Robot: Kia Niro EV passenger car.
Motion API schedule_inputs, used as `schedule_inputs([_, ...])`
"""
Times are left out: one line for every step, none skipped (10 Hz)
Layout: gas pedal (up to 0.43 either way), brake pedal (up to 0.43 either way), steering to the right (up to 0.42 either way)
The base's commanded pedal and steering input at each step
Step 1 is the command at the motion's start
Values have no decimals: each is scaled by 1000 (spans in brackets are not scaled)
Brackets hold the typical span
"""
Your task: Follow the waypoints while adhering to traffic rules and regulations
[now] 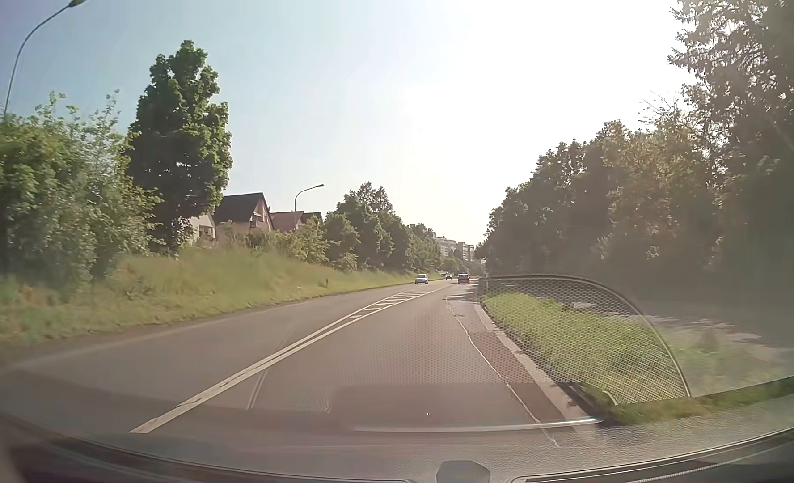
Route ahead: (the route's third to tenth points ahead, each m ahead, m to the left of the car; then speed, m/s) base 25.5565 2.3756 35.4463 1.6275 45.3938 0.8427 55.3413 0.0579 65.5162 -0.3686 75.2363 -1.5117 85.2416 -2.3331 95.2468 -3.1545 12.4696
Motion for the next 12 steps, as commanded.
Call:
schedule_inputs([28,30,10])
schedule_inputs([28,30,10])
schedule_inputs([28,30,10])
schedule_inputs([28,30,10])
schedule_inputs([28,30,10])
schedule_inputs([28,30,10])
schedule_inputs([28,30,10])
schedule_inputs([28,30,10])
schedule_inputs([28,30,9])
schedule_inputs([28,30,9])
schedule_inputs([28,24,9])
schedule_inputs([28,30,9])
